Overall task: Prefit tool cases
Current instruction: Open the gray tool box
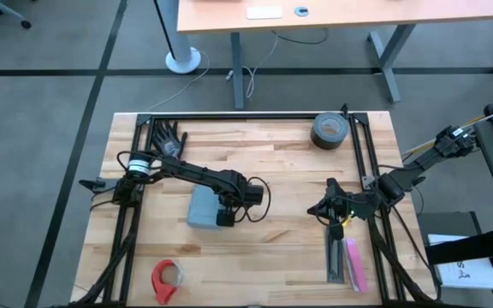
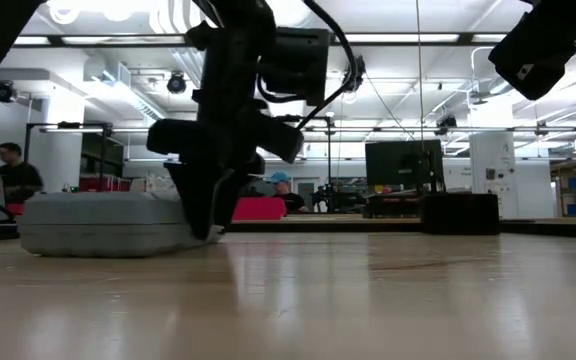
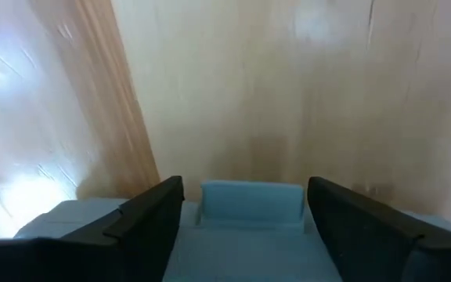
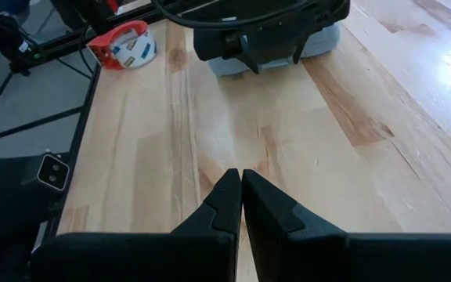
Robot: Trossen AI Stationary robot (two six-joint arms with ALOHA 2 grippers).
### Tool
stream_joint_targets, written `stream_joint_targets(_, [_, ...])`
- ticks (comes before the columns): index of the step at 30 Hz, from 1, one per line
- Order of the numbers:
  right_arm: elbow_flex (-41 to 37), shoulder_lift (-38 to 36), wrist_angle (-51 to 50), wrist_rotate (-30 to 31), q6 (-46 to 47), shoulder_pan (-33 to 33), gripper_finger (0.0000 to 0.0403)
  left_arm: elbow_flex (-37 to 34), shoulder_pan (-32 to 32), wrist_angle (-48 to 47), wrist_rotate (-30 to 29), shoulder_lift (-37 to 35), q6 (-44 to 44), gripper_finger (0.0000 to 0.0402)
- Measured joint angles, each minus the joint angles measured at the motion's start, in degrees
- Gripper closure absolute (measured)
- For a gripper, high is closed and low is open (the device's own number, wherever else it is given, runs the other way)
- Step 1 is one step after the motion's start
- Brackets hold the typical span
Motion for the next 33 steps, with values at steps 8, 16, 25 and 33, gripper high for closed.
stream_joint_targets(8, [0.00,0.02,0.00,0.00,-0.02,0.00,0.0403,0.00,0.00,-1.57,-0.02,0.00,0.48,0.0119])
stream_joint_targets(16, [0.00,0.02,0.00,0.00,-0.02,0.02,0.0403,-0.15,0.00,-3.52,-0.02,0.00,0.45,0.0140])
stream_joint_targets(25, [0.00,0.02,0.00,-0.02,-0.03,0.00,0.0403,-0.24,-0.02,-3.60,0.00,0.00,0.43,0.0165])
stream_joint_targets(33, [0.00,0.02,0.00,-0.02,-0.35,0.00,0.0403,-0.31,-0.02,-3.73,0.00,0.00,0.39,0.0195])
